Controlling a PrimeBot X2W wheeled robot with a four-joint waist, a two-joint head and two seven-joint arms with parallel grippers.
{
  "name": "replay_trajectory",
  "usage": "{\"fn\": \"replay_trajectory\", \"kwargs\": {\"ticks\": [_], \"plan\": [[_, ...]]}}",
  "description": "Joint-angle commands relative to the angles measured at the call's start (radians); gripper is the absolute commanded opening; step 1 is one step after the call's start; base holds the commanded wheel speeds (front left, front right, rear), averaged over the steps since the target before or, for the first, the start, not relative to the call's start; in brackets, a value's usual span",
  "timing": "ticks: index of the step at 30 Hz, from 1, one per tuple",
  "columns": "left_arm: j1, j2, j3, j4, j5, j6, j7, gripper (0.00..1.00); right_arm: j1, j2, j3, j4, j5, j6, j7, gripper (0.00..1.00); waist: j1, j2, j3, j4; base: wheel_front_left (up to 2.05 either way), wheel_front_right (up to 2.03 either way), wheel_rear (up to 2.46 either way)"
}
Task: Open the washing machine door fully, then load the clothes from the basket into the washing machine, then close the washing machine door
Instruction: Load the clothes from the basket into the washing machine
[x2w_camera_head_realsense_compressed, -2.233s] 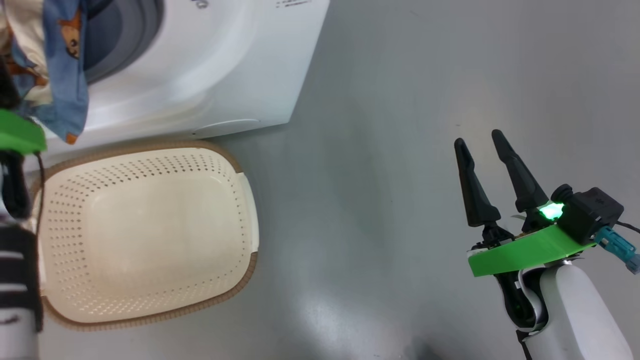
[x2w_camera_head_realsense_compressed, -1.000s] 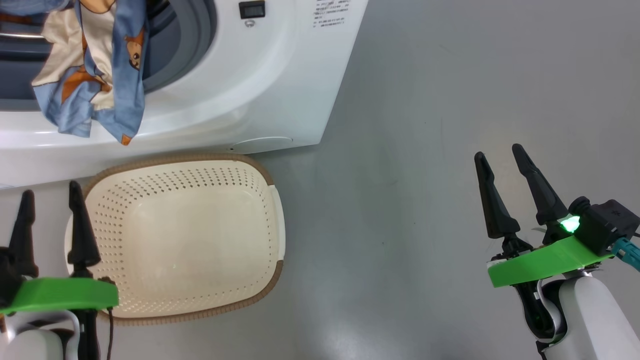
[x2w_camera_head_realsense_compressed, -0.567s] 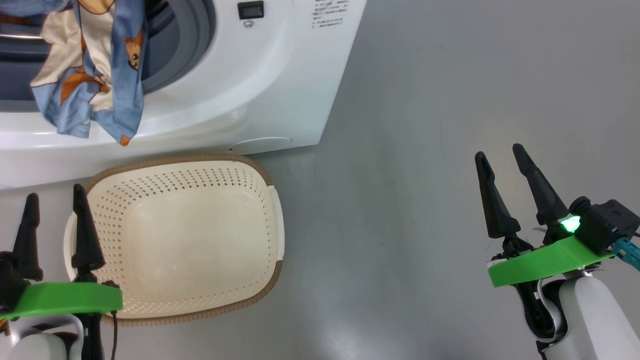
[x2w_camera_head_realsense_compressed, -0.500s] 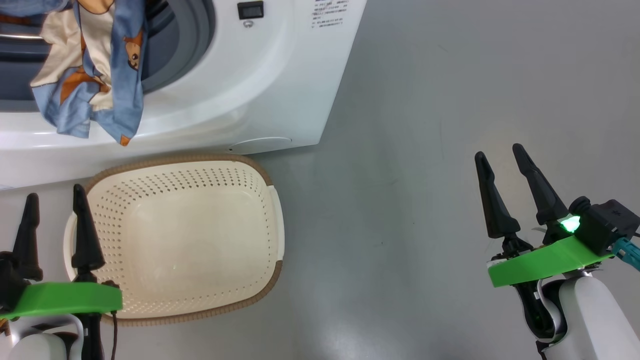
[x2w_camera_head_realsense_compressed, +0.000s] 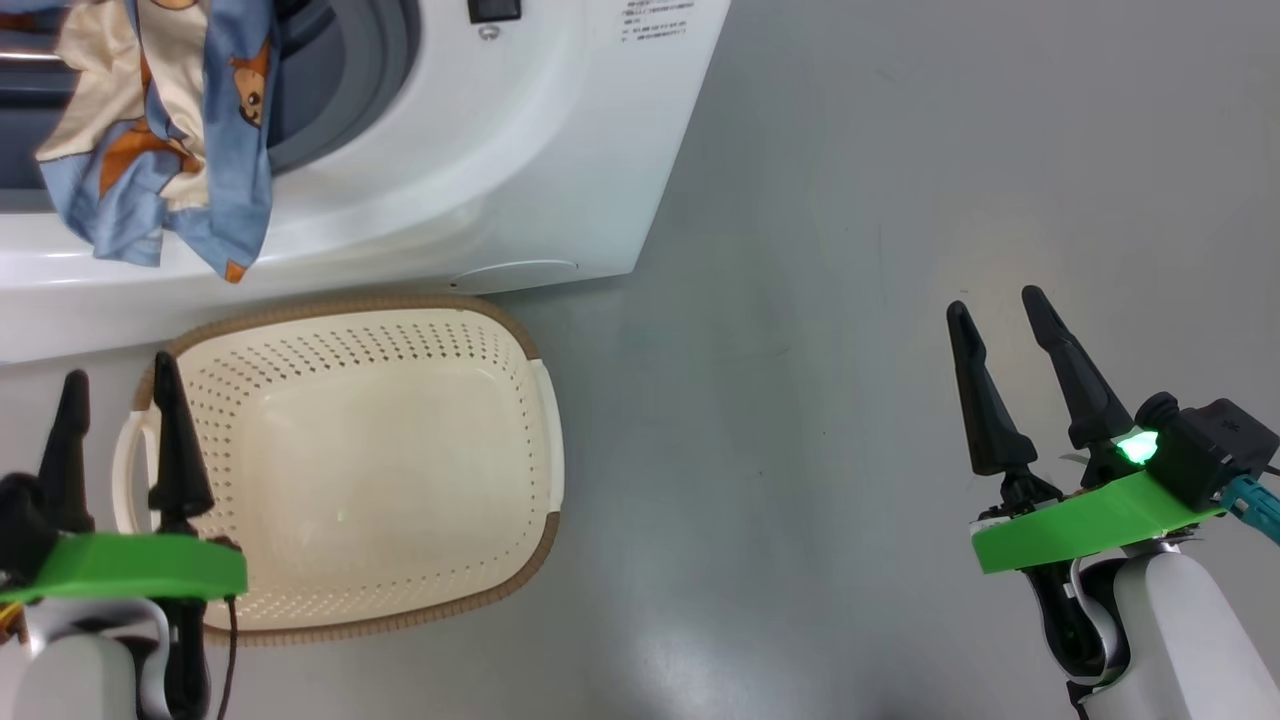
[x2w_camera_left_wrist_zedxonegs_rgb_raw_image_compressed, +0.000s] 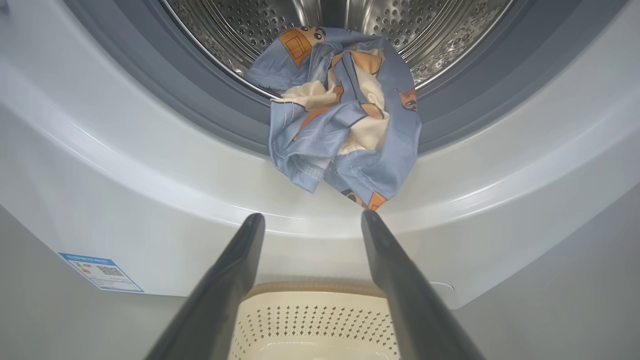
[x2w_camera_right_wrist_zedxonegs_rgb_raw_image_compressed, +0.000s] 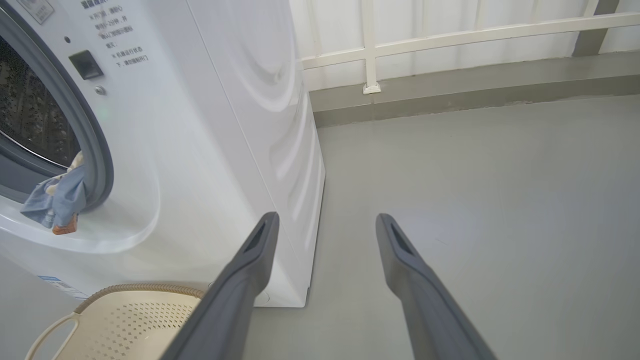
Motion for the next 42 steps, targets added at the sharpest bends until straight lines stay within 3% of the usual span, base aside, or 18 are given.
{"fn": "replay_trajectory", "kwargs": {"ticks": [1,14,25,42], "plan": [[-0.023,0.033,0.025,-0.004,-0.009,-0.002,-0.005,1.00,0.008,0.001,0.014,-0.025,-0.003,0.002,-0.005,1.00,0.0000,-0.0001,0.004,-0.002,0.00,0.00,0.00],[-0.208,0.133,-0.034,0.125,-0.015,-0.002,-0.005,1.00,-0.008,0.014,0.030,-0.023,-0.003,0.002,-0.005,1.00,0.0000,-0.0001,0.030,-0.024,0.00,0.00,0.00],[-0.323,0.222,-0.142,0.243,-0.040,-0.002,-0.005,1.00,-0.013,0.025,0.046,-0.021,0.000,0.002,-0.005,1.00,0.0000,-0.0001,0.040,-0.053,0.00,0.00,0.00],[-0.485,0.289,-0.231,0.423,-0.034,-0.002,-0.005,1.00,-0.030,0.041,0.053,-0.023,0.002,0.002,-0.005,1.00,0.0000,-0.0001,0.071,-0.078,0.00,0.00,0.00]]}}
